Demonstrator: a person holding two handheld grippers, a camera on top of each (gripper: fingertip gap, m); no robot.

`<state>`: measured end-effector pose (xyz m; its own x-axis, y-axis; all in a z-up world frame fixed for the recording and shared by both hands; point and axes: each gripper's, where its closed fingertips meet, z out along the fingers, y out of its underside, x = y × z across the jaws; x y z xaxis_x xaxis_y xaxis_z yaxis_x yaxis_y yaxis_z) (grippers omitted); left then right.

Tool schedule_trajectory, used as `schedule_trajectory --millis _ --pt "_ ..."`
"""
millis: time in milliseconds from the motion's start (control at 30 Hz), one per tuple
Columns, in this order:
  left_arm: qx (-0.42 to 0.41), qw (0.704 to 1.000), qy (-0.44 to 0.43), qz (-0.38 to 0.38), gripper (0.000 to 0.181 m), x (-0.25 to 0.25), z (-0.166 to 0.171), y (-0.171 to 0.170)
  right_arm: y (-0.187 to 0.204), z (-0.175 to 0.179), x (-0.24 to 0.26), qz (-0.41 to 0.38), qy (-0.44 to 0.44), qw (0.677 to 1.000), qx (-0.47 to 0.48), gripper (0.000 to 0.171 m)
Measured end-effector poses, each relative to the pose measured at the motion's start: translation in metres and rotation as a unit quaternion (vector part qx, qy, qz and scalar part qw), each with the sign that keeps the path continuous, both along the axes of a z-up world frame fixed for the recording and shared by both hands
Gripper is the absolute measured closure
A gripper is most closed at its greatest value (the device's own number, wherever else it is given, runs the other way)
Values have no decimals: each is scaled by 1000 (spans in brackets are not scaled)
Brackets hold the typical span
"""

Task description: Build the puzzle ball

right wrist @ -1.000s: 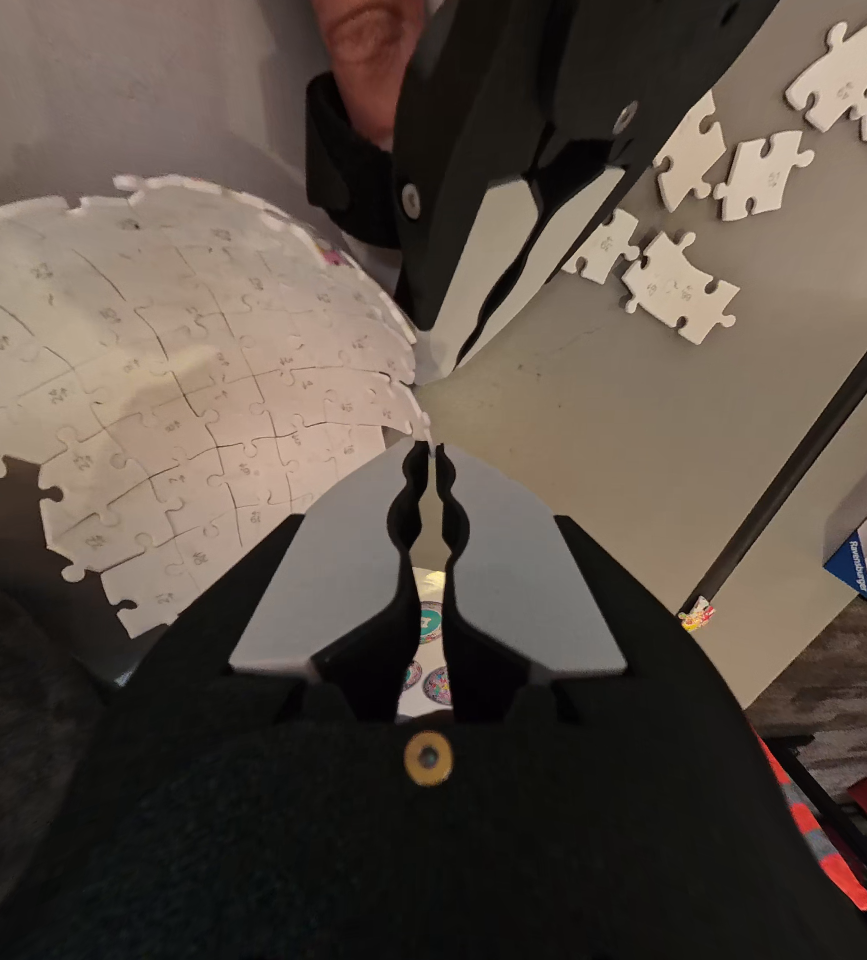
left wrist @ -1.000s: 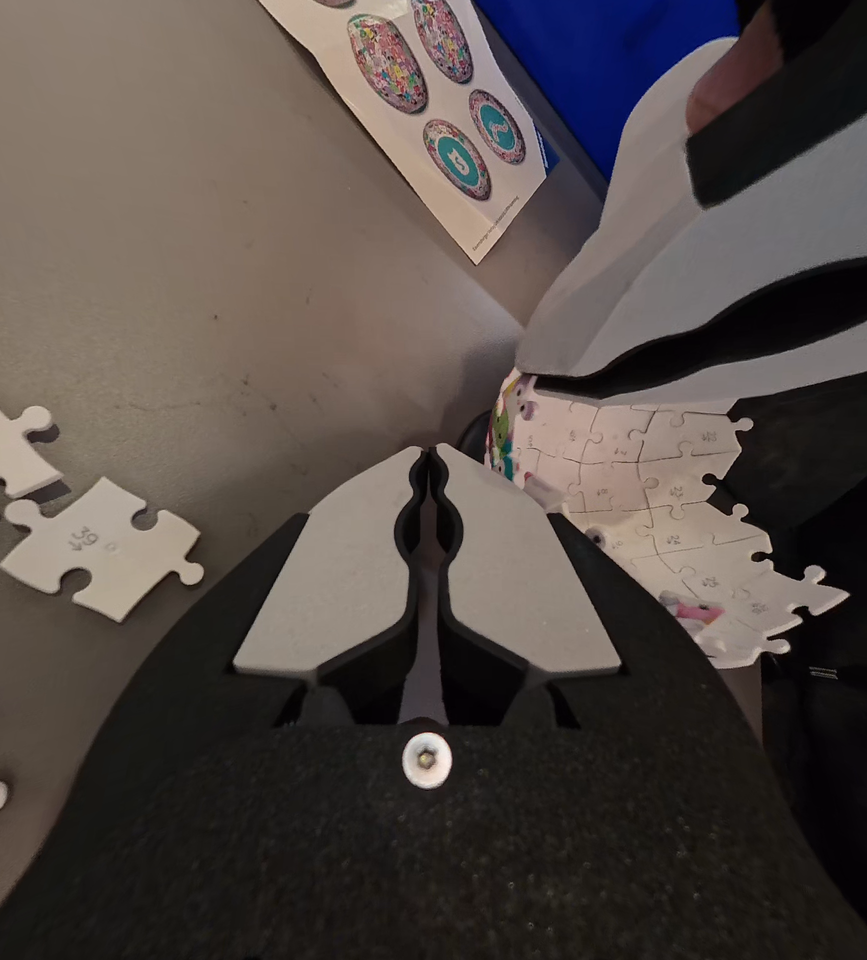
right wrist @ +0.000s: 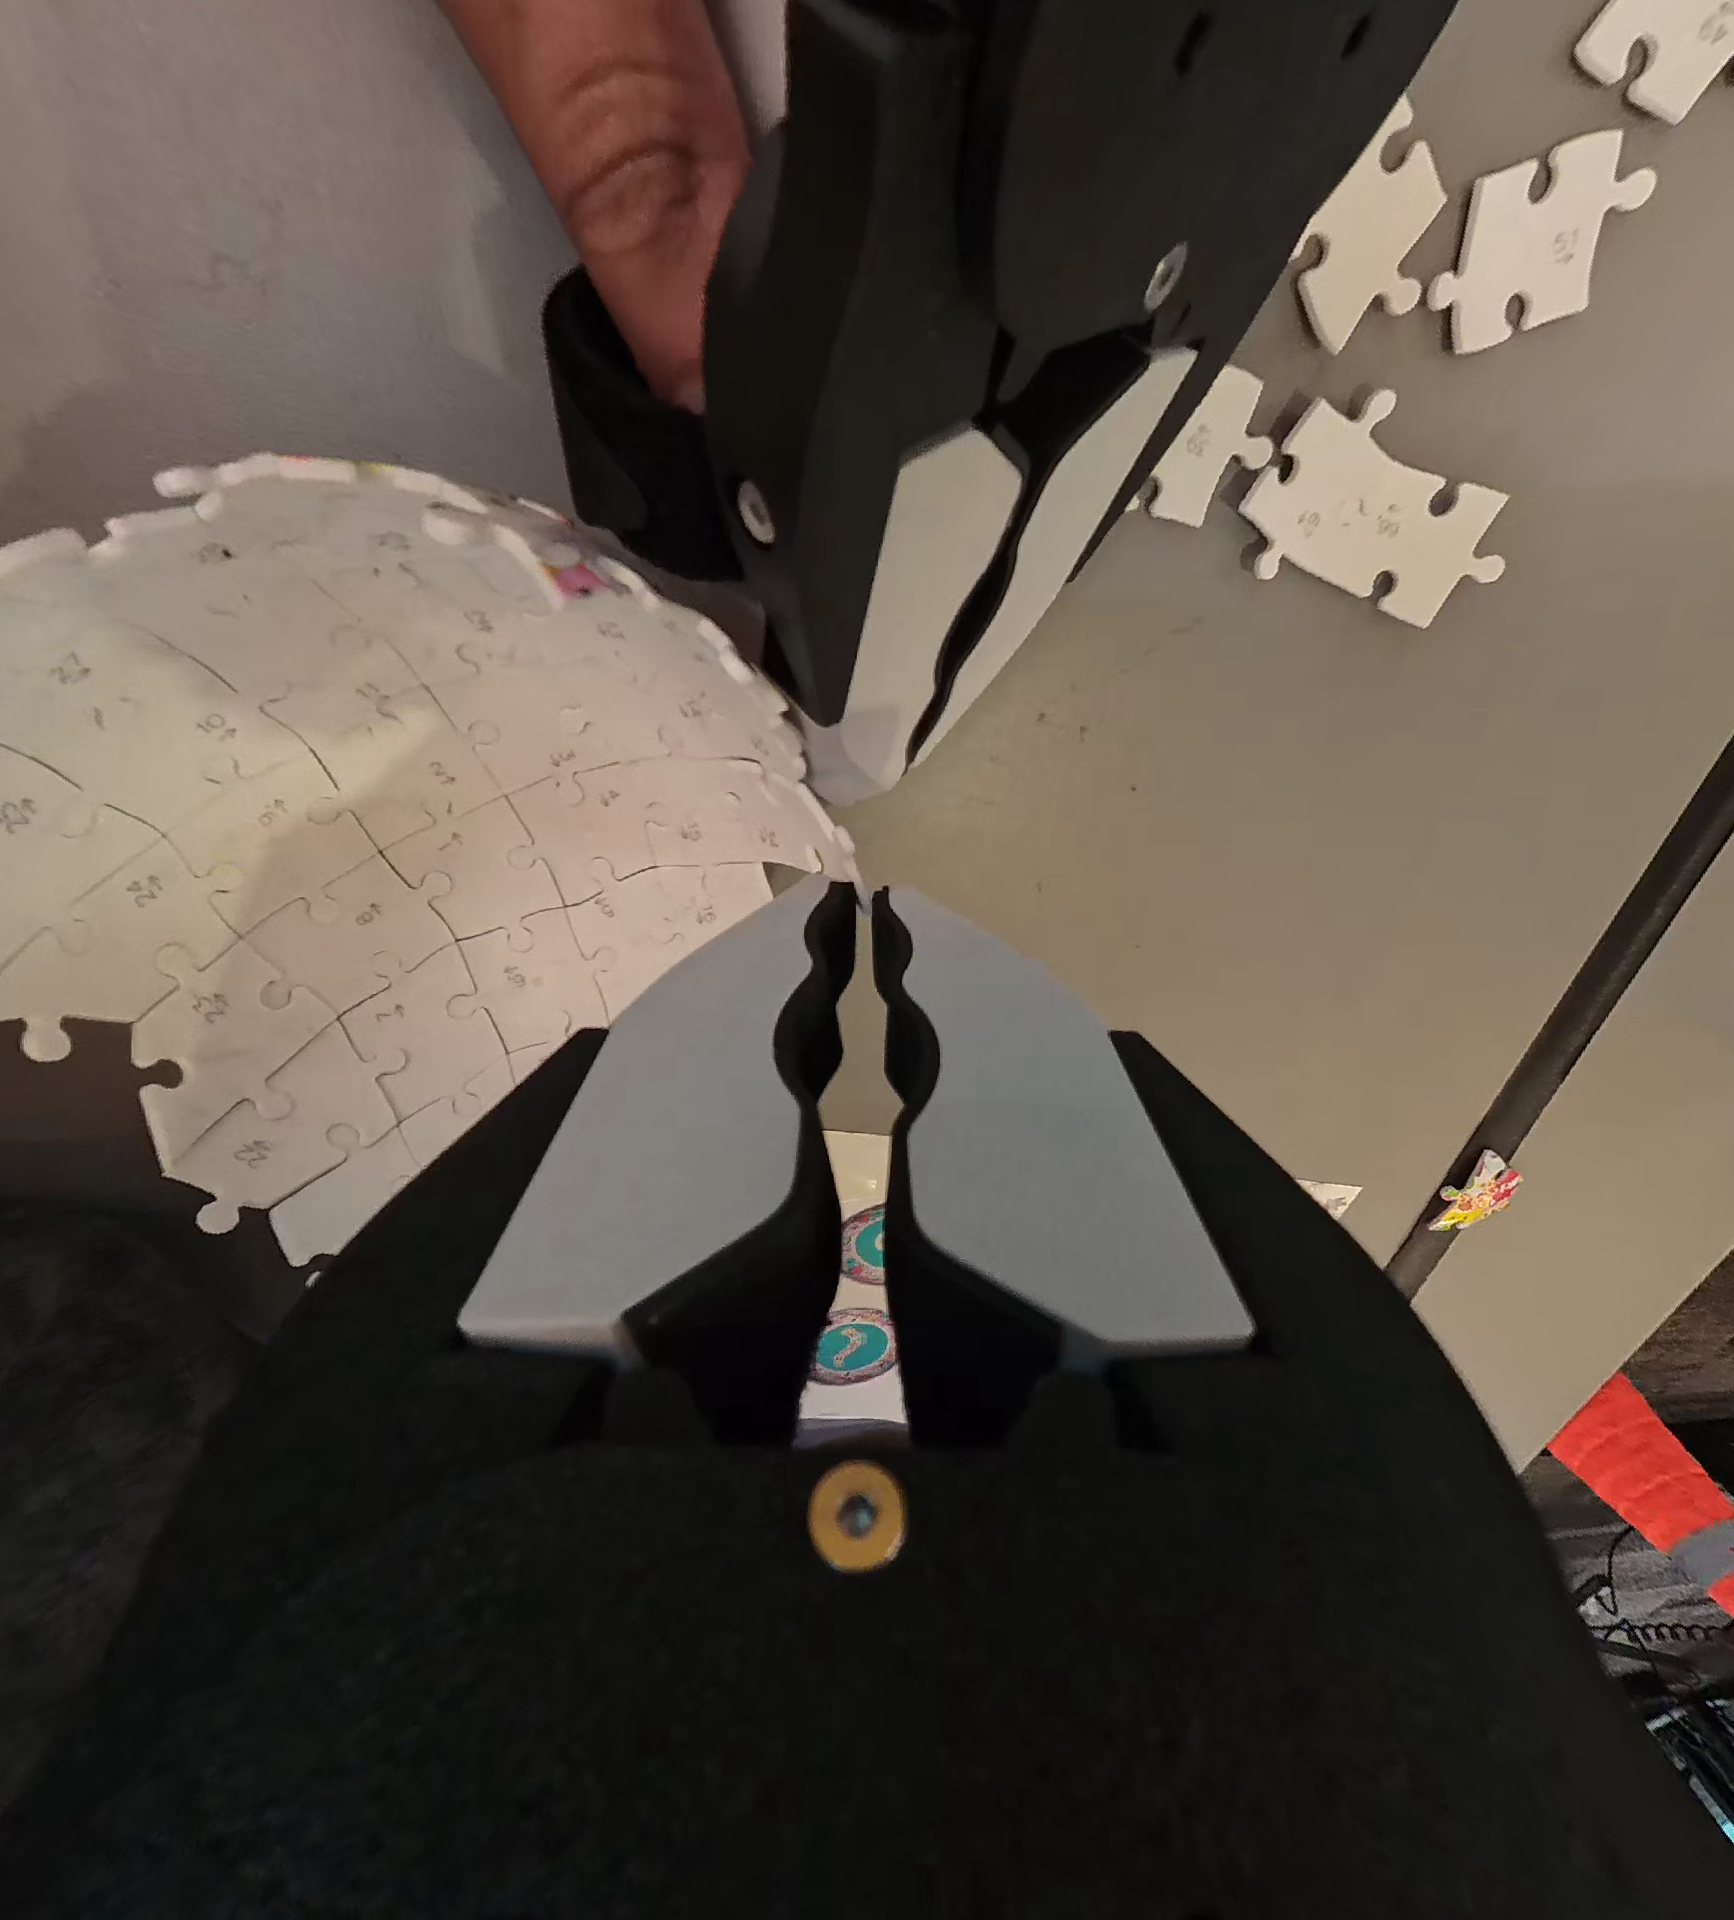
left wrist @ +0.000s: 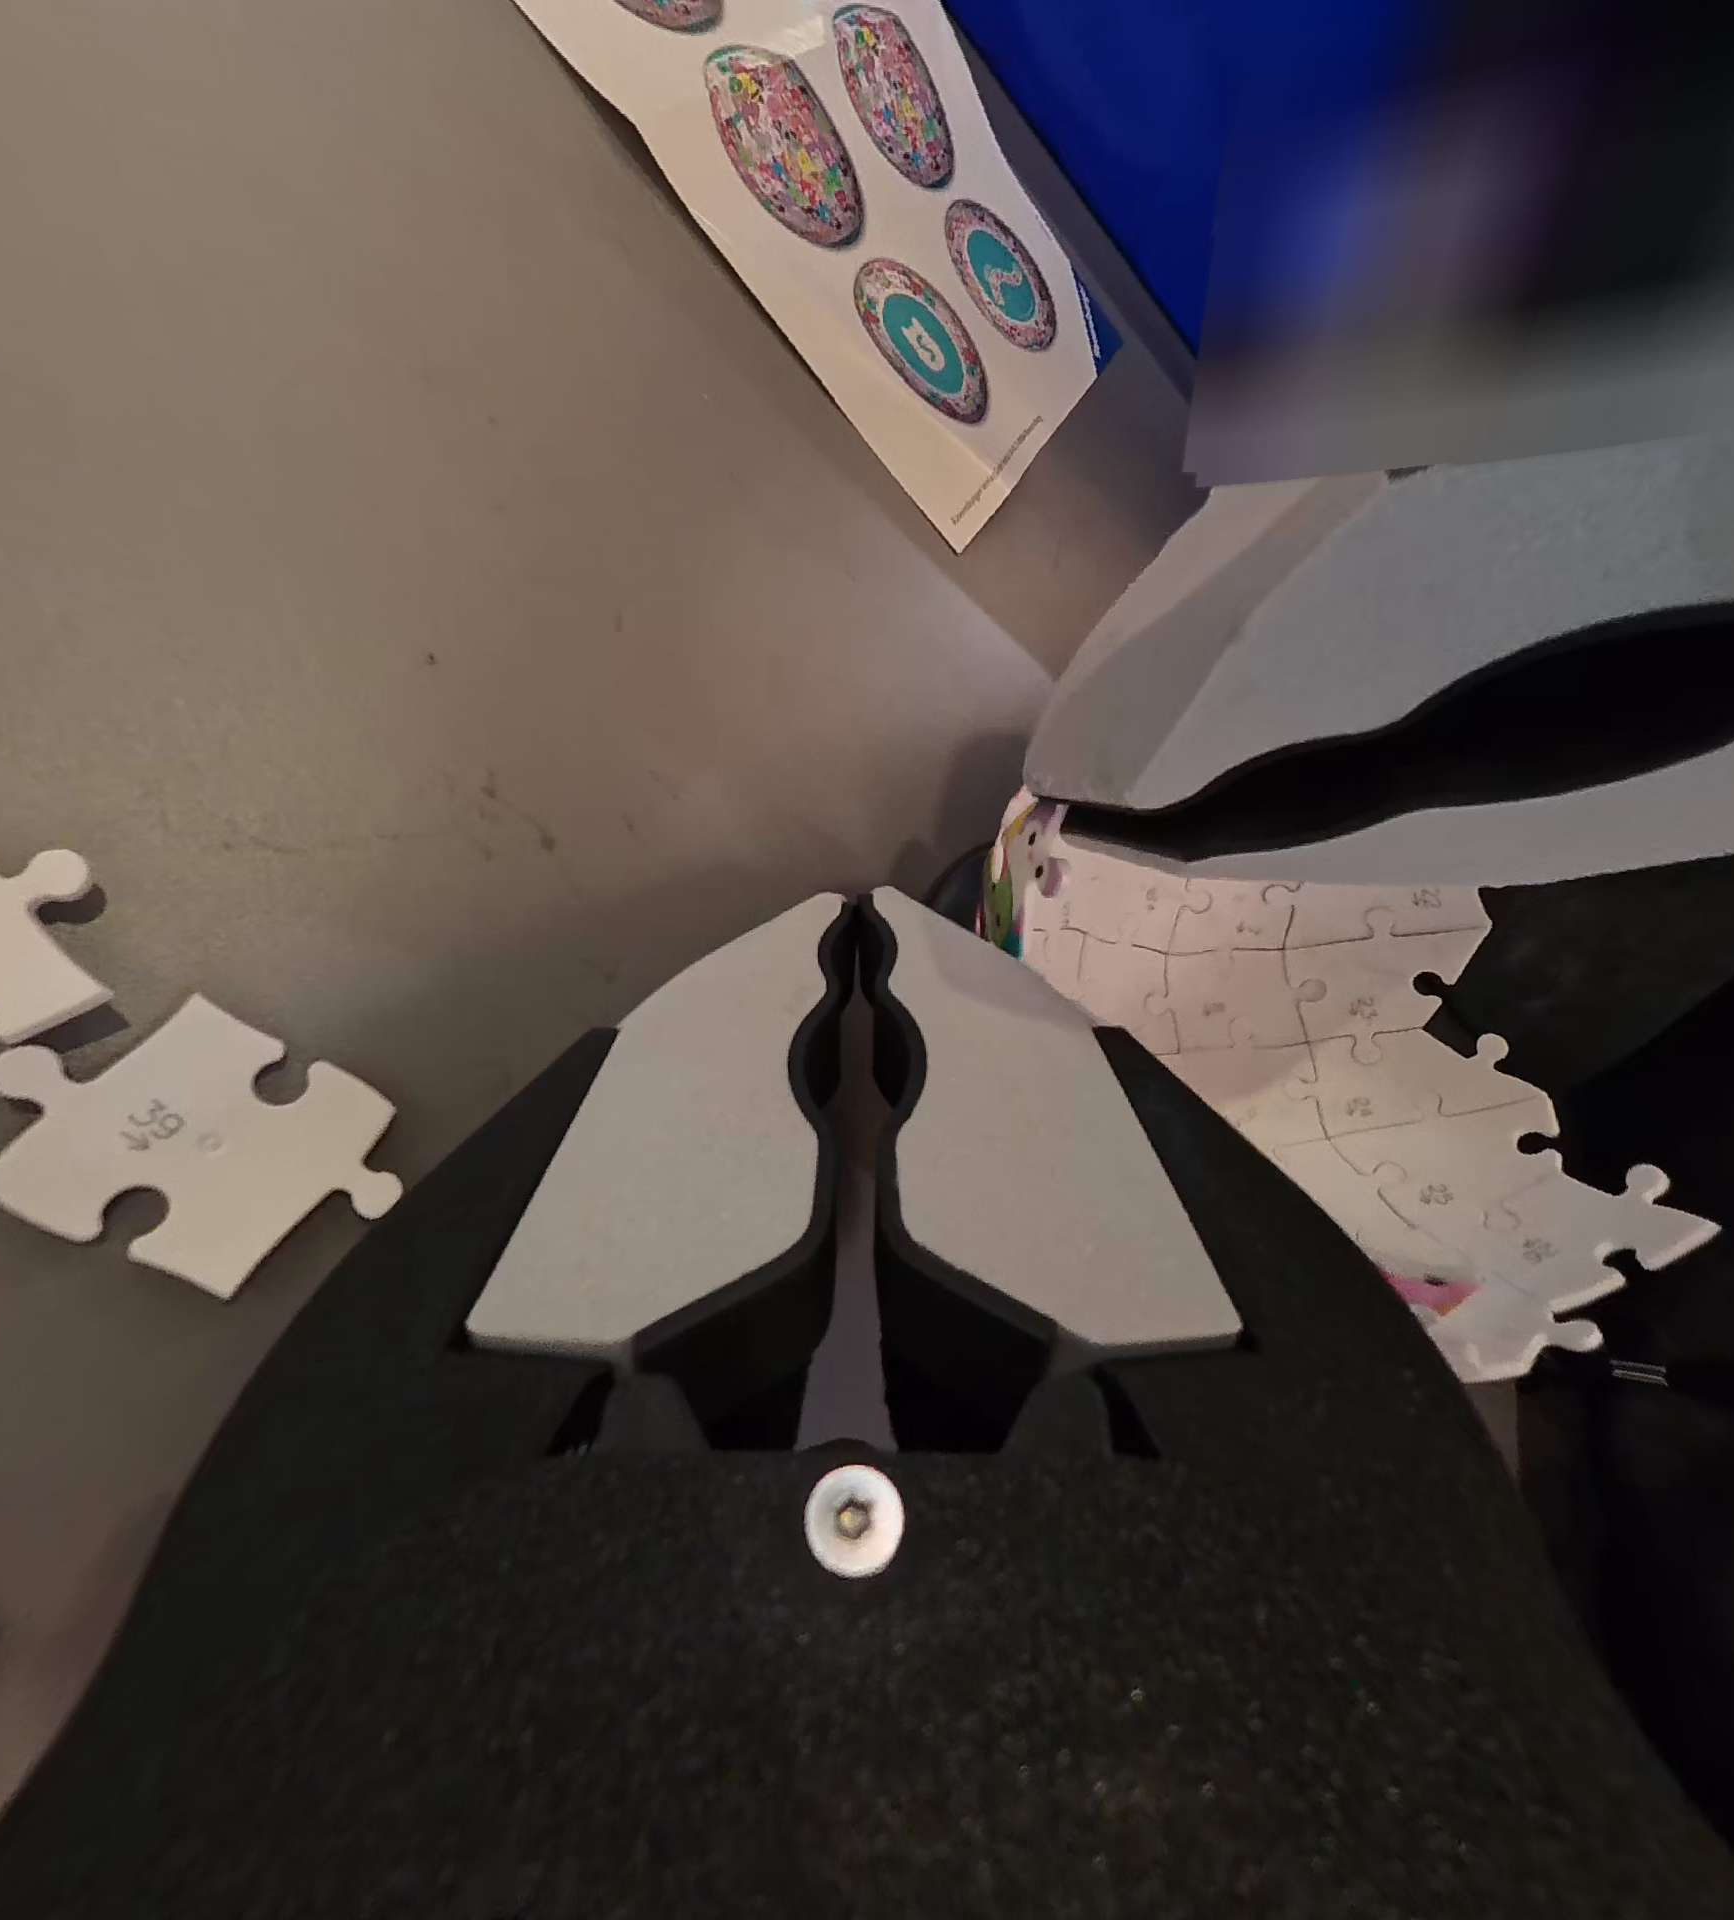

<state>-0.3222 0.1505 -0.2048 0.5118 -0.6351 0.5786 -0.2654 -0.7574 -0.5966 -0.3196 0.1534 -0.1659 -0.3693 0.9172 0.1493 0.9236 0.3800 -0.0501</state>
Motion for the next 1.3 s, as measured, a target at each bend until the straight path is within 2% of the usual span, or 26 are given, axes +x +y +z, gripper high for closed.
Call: schedule_trajectory --millis 633,867,967,1033,1100,1300 --pt "5 1000 6 0 181 2 0 1 -1 -1 2 16 4 1000 0 166" --pt "4 1000 5 0 181 2 0 2 -4 17 -1 30 38 999 21 160" --pt "4 1000 5 1 181 2 0 2 -17 30 -2 96 97 990 36 171" --pt "3 1000 6 1 181 2 -1 2 -30 27 -1 186 133 972 57 171" --pt "3 1000 7 1 181 2 -1 2 -37 19 0 233 150 958 71 171" --pt "3 1000 9 2 181 2 -1 2 -38 -13 5 214 99 972 22 171"
